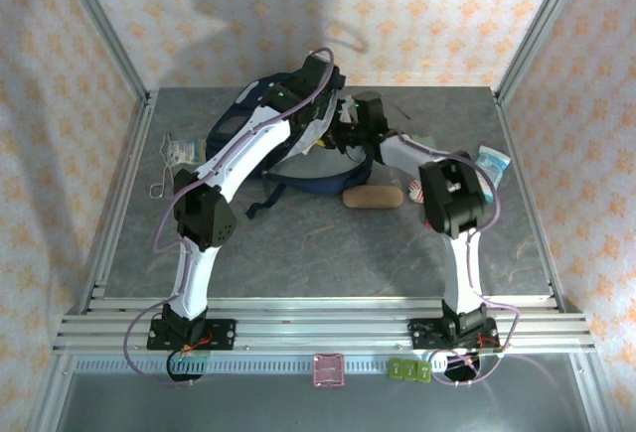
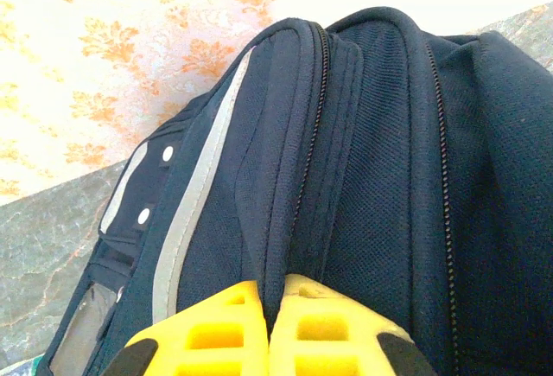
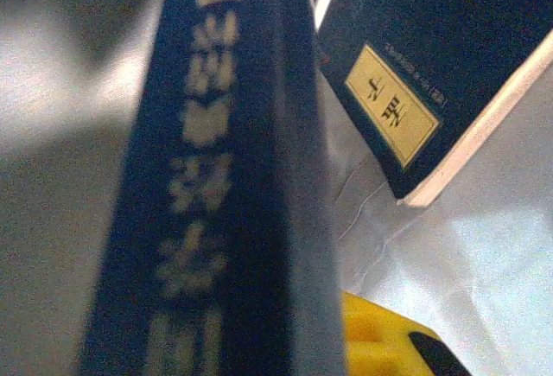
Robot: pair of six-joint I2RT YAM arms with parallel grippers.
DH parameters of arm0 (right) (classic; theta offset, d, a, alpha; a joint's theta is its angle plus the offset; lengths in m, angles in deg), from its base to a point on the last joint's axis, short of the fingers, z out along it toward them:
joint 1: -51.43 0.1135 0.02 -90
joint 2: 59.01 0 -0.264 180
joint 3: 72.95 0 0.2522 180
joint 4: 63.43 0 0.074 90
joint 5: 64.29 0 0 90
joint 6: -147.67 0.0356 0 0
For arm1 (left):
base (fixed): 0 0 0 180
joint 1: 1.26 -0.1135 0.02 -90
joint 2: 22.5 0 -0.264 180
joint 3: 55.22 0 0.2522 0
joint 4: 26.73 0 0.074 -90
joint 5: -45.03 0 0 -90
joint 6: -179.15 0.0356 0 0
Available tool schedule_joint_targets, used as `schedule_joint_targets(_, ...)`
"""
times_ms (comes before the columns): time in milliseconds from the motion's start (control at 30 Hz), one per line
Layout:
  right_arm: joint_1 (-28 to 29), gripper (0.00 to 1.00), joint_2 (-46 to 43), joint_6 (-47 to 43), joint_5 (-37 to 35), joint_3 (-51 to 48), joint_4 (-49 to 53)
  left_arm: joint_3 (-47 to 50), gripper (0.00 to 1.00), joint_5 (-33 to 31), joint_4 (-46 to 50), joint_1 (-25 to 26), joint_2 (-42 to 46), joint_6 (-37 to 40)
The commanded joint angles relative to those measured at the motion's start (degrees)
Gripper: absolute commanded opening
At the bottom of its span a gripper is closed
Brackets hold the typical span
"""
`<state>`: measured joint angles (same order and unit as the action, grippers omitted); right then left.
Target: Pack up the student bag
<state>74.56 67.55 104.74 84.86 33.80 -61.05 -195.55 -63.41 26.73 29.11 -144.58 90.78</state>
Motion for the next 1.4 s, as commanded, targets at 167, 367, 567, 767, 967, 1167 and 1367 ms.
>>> schedule_joint_targets(167,-0.08,0.38,18.18,-2.27,1.29,29.11,24.1,1.71,0.0,0.14,-6.19,1.11,7.5,-0.26)
schedule_joint_targets(367,-2.28,0.48,14.35,-7.62,-8.68,26.01,32.59,2.78,0.0,0.66,-6.28,1.19,7.62,-0.75)
schedule_joint_targets(567,-2.87,0.47,7.57,-9.47,-15.03,17.93,31.36,4.17,0.0,1.33,-7.1,1.27,7.99,-1.16)
schedule_joint_targets(767,-1.07,0.26,11.38,-6.64,-13.56,19.94,28.1,5.93,0.0,1.58,-8.12,1.51,7.84,-3.13)
schedule_joint_targets(967,1.7,0.14,18.42,-3.22,-11.49,30.38,25.68,6.5,0.0,2.52,-8.81,1.53,7.47,-6.18)
schedule_joint_targets(1167,1.83,0.21,9.96,-6.89,-14.16,20.0,23.23,8.65,0.0,0.9,-10.34,1.49,7.19,-9.45)
schedule_joint_targets(1367,0.48,0.34,-9.02,-11.15,-21.83,-2.97,21.14,8.19,0.0,-1.44,-12.39,0.43,5.19,-15.27)
